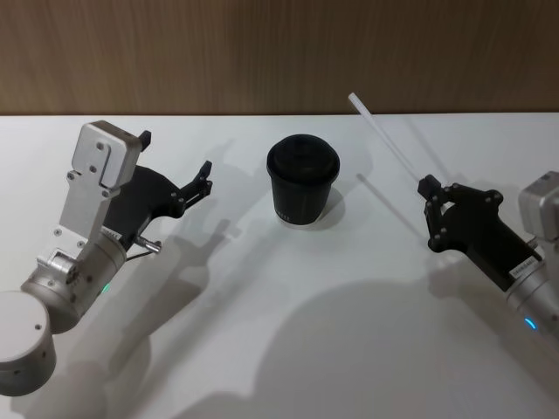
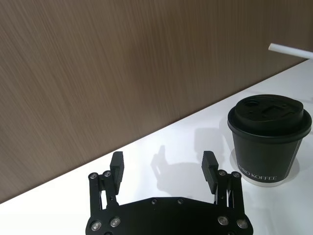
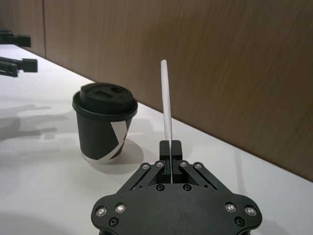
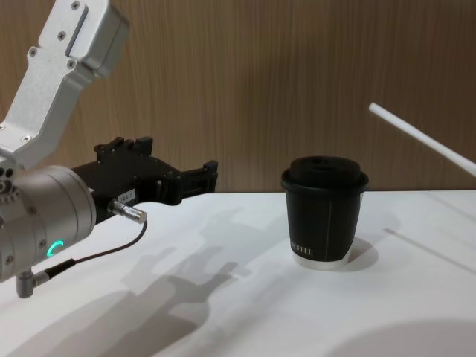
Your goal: Pick up the straw with one hand, pass it to the other hand, and insert it into the cup.
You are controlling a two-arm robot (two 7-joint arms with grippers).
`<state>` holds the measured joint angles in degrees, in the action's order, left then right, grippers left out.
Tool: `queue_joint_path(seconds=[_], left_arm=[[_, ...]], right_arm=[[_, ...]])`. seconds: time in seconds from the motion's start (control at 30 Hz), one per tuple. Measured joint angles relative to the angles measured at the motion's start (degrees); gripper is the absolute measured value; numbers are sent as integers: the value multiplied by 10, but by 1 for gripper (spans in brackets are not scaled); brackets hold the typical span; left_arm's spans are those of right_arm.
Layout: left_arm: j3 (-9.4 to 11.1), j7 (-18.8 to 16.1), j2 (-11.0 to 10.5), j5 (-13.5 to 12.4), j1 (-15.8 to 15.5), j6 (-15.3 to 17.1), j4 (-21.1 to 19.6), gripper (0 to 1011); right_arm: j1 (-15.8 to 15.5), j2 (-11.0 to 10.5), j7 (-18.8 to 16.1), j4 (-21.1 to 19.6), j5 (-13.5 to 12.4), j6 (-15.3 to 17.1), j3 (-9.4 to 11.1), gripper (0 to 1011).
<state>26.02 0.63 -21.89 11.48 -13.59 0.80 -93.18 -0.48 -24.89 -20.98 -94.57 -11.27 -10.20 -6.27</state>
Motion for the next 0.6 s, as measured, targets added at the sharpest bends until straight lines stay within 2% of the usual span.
queue_joint_path(seconds=[0.37,0.6], left_arm=[[0,0,0,0,0,0,0,1003],[0,0,0,0,0,0,0,1003]], right_arm=[[12,-23,-53,-2,-29,-44,-4,18],[21,-29,-74,-2,-42,-58,-11,18]])
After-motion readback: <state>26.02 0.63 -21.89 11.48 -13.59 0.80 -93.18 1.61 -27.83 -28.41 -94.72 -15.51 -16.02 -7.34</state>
